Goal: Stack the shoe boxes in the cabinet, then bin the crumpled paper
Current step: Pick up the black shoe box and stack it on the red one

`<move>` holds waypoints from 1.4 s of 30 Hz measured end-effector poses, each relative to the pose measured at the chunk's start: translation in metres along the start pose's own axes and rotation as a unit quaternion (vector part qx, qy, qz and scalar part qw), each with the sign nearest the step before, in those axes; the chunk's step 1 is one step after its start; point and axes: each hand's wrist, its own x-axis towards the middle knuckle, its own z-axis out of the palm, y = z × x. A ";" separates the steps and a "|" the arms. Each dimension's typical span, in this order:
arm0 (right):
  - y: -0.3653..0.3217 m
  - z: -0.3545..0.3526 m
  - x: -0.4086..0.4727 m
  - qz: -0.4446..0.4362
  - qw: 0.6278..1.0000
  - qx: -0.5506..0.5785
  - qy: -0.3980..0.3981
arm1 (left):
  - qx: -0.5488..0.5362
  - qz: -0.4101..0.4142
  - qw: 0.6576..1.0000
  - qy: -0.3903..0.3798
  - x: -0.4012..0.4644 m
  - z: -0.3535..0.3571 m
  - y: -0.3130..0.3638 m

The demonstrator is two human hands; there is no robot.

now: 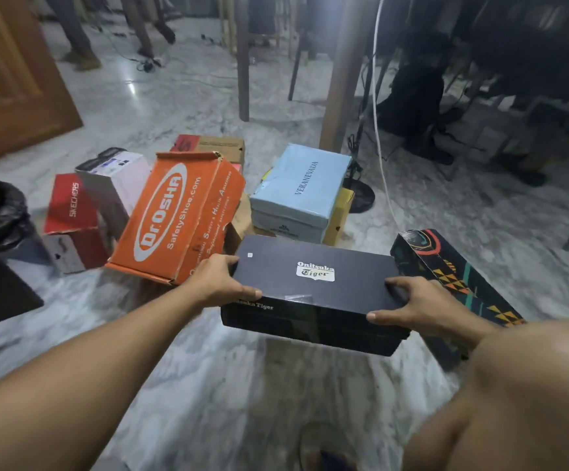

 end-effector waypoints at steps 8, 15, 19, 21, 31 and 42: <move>-0.094 -0.021 0.002 -0.071 0.997 -0.007 0.022 | 0.002 0.001 0.993 0.114 -0.056 -0.086 -0.008; -0.178 -0.014 0.022 -0.165 0.986 -0.010 0.005 | -0.006 -0.057 0.979 0.196 -0.094 -0.156 -0.038; -0.227 -0.002 0.036 -0.220 0.975 -0.029 -0.011 | -0.005 -0.100 0.965 0.243 -0.123 -0.185 -0.057; -0.251 0.005 0.041 -0.245 0.968 -0.041 -0.014 | 0.001 -0.126 0.954 0.272 -0.139 -0.195 -0.067; -0.366 0.044 0.031 -0.372 0.922 -0.048 -0.098 | -0.024 -0.257 0.892 0.371 -0.241 -0.234 -0.115; -0.489 0.098 -0.006 -0.492 0.844 -0.096 -0.192 | -0.106 -0.353 0.814 0.449 -0.345 -0.245 -0.176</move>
